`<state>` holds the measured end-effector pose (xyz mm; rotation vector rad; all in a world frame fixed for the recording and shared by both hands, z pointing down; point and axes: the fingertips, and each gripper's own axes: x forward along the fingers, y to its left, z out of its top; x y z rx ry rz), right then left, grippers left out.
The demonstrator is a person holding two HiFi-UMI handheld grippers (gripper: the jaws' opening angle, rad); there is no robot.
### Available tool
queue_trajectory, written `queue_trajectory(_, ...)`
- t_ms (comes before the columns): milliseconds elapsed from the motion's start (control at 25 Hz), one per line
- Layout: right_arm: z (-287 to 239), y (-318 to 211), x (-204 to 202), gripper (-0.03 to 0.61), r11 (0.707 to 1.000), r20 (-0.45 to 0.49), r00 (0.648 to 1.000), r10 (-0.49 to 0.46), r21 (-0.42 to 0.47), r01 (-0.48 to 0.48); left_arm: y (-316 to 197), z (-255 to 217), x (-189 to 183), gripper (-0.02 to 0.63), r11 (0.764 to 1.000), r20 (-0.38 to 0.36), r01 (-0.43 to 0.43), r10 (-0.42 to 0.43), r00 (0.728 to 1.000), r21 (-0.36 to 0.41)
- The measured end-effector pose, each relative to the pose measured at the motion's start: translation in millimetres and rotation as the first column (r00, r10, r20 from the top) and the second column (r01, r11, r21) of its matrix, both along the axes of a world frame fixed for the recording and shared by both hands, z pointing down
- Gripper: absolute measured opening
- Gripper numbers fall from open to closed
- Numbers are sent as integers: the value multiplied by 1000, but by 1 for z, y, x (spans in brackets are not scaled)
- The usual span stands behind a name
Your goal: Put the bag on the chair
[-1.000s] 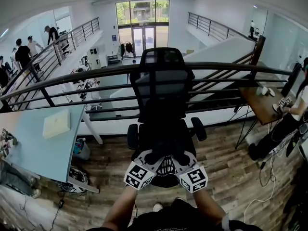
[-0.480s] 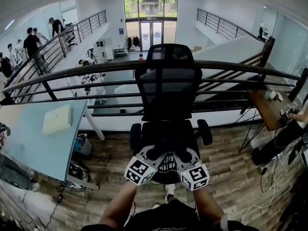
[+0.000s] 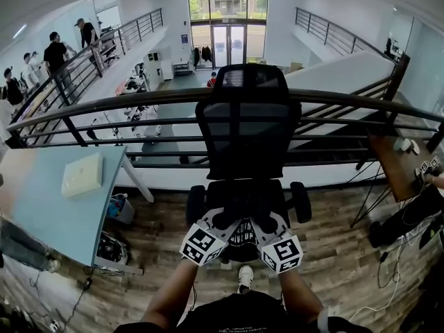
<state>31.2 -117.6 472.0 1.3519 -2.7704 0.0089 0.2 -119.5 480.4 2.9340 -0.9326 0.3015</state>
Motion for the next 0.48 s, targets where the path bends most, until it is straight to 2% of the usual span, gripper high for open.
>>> queue_trajectory(480,8,-82,21,38,999,-34,998,-45,-25,44,-79,9,22,60,999,10,33,-32,999,-41)
